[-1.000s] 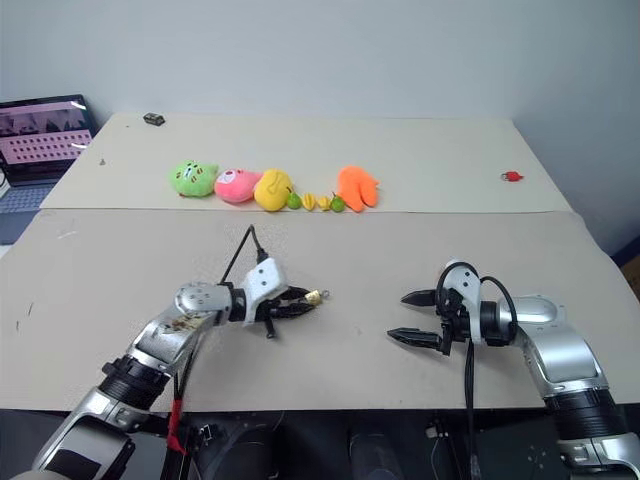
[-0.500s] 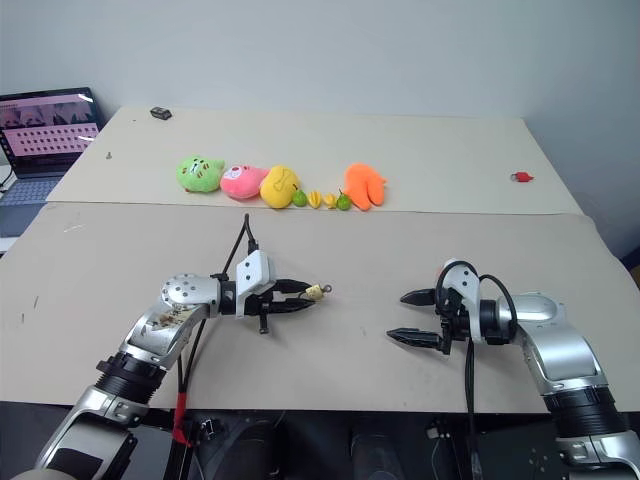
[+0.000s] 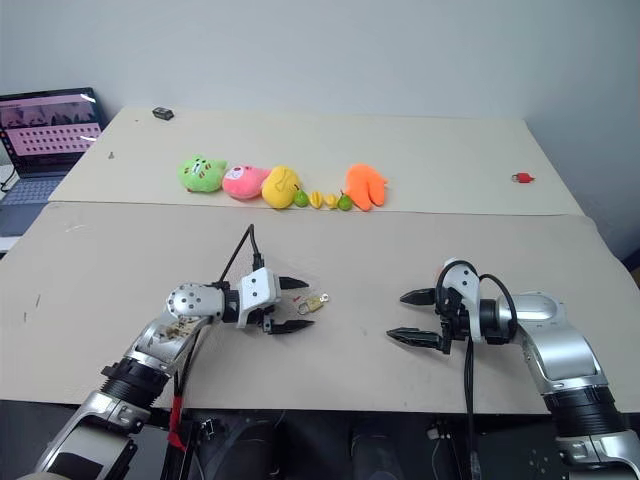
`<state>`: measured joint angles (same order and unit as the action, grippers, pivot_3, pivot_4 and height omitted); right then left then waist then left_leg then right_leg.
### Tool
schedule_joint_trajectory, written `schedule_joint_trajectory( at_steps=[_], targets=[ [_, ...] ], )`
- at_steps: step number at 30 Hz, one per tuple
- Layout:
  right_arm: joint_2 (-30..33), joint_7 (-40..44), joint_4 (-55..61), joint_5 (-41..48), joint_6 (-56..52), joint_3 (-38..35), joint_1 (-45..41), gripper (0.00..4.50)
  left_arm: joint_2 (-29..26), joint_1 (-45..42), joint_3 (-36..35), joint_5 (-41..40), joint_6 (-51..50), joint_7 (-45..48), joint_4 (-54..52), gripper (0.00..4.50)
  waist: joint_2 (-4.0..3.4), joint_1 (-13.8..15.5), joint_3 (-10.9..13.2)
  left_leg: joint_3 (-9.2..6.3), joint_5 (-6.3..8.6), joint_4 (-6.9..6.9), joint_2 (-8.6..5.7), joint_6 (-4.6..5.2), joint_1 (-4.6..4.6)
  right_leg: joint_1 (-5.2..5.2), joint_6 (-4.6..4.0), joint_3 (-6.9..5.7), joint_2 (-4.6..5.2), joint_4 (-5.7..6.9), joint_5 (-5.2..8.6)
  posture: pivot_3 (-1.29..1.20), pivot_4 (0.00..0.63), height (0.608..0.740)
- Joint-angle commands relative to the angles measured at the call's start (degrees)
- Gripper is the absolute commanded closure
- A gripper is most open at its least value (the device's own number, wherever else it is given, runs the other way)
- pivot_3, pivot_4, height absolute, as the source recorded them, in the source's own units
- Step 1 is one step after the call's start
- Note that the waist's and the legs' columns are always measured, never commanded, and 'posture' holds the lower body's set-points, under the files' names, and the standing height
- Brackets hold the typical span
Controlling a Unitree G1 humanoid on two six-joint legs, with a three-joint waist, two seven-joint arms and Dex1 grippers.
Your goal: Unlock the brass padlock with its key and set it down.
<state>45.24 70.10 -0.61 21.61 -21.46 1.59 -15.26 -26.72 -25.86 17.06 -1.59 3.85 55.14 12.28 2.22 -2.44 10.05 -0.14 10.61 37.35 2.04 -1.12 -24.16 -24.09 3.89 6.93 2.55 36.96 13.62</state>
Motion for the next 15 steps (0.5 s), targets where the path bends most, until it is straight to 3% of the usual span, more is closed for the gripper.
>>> schedule_joint_trajectory(
  at_steps=[1,11,15],
  targets=[
    [0.63,0.64,1.05,0.71,0.33,-1.12,-1.28,0.0,1.05,-0.67,-1.34,2.7,-2.7,-5.51,0.07,0.65,0.0,0.0,0.0,0.0,0.0,0.0,0.0,0.0,0.0,0.0,0.0,0.0,0.0,0.0,0.0,0.0,0.15,0.717],
    [0.44,1.43,-0.33,0.26,0.84,-0.82,-2.89,0.0,7.16,1.29,-3.04,-3.8,-33.36,-10.11,-12.85,0.65,0.0,-0.04,0.0,-0.02,0.0,0.06,0.0,0.0,-0.04,-0.03,0.03,-0.01,-0.01,0.05,0.0,0.0,0.15,0.717],
    [0.34,1.4,-0.53,0.12,0.98,-0.78,-3.03,0.0,7.8,1.14,-3.32,-5.46,-38.68,-10.73,-15.18,0.65,0.0,-0.04,0.0,-0.02,0.0,0.07,-0.01,0.0,-0.03,-0.02,0.03,-0.01,0.0,0.05,0.0,0.0,0.15,0.717]
  ],
)
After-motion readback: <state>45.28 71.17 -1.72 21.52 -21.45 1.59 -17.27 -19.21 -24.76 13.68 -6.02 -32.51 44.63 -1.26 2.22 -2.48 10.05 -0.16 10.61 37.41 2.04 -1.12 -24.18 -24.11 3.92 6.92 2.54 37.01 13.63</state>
